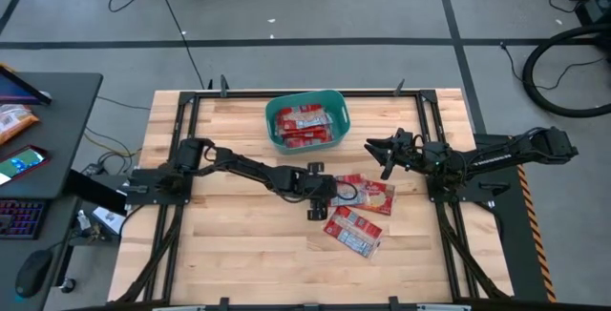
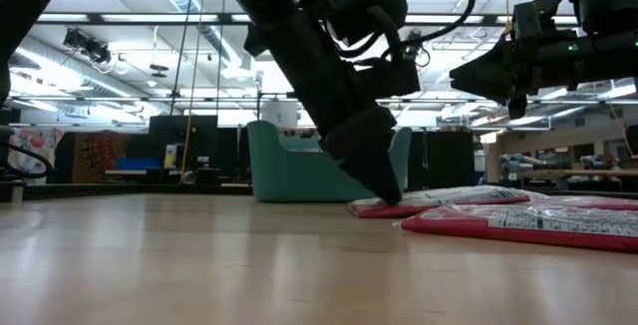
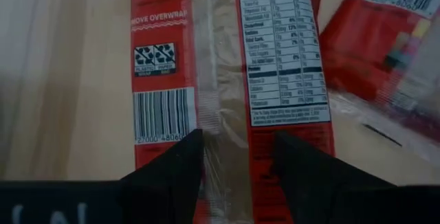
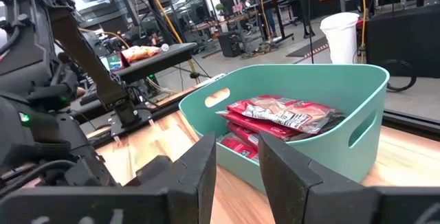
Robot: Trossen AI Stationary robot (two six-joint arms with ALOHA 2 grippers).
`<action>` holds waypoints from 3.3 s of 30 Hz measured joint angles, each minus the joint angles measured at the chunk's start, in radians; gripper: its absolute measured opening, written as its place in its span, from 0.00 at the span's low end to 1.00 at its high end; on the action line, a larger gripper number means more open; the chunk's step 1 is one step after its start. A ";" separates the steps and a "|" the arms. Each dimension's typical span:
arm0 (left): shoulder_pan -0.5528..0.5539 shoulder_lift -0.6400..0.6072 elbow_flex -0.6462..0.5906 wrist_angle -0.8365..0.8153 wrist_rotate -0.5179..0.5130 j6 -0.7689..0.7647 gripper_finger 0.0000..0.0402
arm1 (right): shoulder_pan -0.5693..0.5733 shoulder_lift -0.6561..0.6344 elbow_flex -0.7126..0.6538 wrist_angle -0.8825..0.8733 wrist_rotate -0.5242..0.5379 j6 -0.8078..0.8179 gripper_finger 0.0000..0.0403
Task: Sort popcorn bags into baskets
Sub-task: Put the top left red popcorn bag into the blue bin
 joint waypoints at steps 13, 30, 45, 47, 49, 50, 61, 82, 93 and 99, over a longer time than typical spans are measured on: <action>0.001 -0.103 -0.009 -0.439 0.078 -0.139 0.45 | 0.000 0.000 0.000 -0.001 0.000 0.000 0.29; -0.094 -0.066 -0.004 -0.109 -0.142 -0.141 0.58 | 0.000 0.000 0.000 -0.001 0.000 0.000 0.29; -0.092 0.013 0.002 -0.179 -0.268 -0.077 0.56 | 0.000 0.000 0.000 -0.001 0.000 0.000 0.29; -0.093 0.013 0.001 -0.198 -0.268 -0.070 0.49 | 0.000 0.000 0.000 -0.001 0.000 0.000 0.29; -0.094 0.013 0.001 -0.219 -0.270 -0.067 0.41 | 0.000 0.000 0.000 -0.001 0.000 0.000 0.29; -0.094 0.013 0.001 -0.225 -0.268 -0.066 0.37 | 0.000 0.000 0.000 -0.001 0.000 0.000 0.29; -0.107 0.007 -0.002 -0.322 -0.279 -0.059 0.02 | 0.000 0.000 0.000 -0.001 0.000 0.000 0.29; -0.081 -0.337 -0.006 -0.323 -0.241 -0.044 0.00 | 0.000 0.000 0.000 -0.001 0.000 0.000 0.29; 0.016 -0.413 -0.004 -0.236 -0.261 0.095 0.00 | 0.000 0.000 0.000 0.002 0.000 0.000 0.29; 0.082 -0.434 -0.004 -0.173 -0.268 0.218 0.00 | 0.000 0.000 0.000 0.002 0.000 0.000 0.29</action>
